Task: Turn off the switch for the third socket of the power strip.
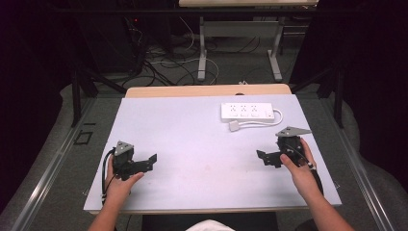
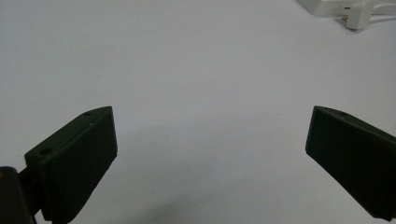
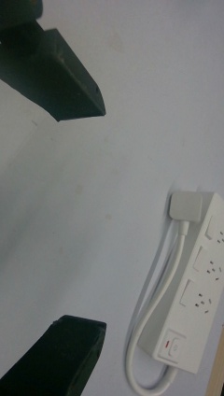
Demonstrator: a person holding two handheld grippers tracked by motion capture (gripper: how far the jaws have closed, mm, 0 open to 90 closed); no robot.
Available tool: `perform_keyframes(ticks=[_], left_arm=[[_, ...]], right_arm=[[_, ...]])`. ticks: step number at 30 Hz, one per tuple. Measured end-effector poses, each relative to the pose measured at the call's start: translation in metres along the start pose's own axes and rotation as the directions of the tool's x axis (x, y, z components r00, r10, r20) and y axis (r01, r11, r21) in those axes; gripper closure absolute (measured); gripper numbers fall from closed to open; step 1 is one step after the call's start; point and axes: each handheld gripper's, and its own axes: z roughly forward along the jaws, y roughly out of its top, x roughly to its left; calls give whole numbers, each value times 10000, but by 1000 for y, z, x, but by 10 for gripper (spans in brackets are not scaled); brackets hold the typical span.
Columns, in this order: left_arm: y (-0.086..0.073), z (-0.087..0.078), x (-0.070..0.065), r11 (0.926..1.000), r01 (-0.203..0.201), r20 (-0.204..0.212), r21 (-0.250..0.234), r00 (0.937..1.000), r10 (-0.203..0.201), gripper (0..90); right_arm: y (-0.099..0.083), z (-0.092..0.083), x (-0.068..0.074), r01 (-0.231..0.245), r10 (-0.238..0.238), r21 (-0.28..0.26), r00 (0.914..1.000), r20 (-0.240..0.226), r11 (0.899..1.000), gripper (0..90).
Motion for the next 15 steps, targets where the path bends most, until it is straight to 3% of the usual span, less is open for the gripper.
perform_keyframes(ticks=[15], left_arm=[[0, 0, 0, 10000, 7, -8, 8, 10000, -7, 19]], right_arm=[[-41, 3, -33, -698, 703, -100, 9959, 566, 9975, 0]])
